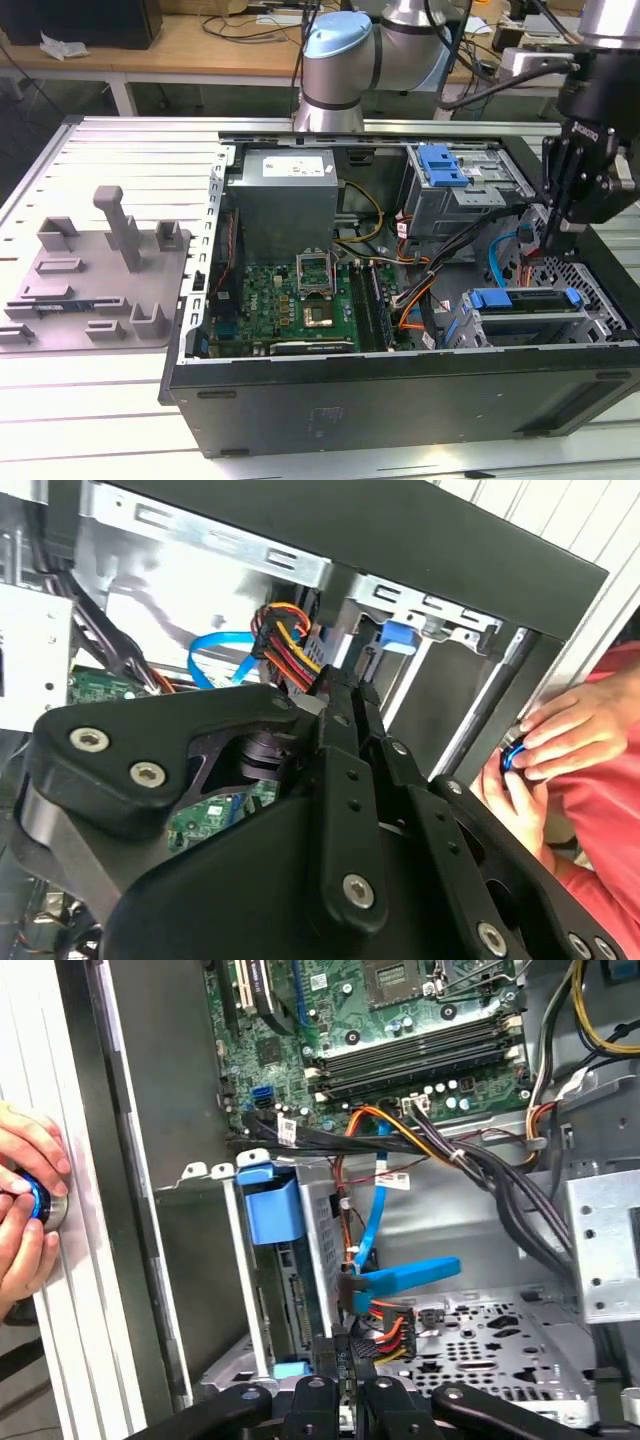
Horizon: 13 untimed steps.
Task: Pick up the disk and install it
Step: 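Insert the first disk wire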
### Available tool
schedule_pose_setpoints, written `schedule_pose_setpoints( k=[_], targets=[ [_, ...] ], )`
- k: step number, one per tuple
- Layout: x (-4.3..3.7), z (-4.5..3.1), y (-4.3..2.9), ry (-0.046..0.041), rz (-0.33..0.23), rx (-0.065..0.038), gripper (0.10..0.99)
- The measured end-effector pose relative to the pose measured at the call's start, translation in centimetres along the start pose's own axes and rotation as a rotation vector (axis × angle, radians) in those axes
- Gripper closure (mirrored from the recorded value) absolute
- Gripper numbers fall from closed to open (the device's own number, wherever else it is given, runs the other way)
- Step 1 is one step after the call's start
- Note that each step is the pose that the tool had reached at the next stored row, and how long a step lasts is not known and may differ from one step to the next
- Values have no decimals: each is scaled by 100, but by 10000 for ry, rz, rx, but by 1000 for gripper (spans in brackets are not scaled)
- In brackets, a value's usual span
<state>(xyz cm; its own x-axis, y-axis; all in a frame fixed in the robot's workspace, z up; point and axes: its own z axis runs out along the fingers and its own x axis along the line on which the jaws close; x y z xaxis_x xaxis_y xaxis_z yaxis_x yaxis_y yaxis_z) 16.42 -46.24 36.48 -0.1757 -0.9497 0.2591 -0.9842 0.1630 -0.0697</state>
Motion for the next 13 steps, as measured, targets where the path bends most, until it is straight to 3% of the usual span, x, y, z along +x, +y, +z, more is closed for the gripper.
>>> schedule_pose_setpoints(
  k=[1,4,8,9,10,12,13],
  targets=[
    [54,16,-5,-109,2,-20,922],
    [199,55,-12,-326,8,-58,922],
    [309,89,-17,-678,13,-120,922],
    [340,102,-15,-971,-10,-165,922],
    [360,110,-16,-1185,-27,-198,922],
    [400,126,-21,-1461,-60,-238,922],
    [418,132,-25,-1503,-76,-244,922]
  ],
)
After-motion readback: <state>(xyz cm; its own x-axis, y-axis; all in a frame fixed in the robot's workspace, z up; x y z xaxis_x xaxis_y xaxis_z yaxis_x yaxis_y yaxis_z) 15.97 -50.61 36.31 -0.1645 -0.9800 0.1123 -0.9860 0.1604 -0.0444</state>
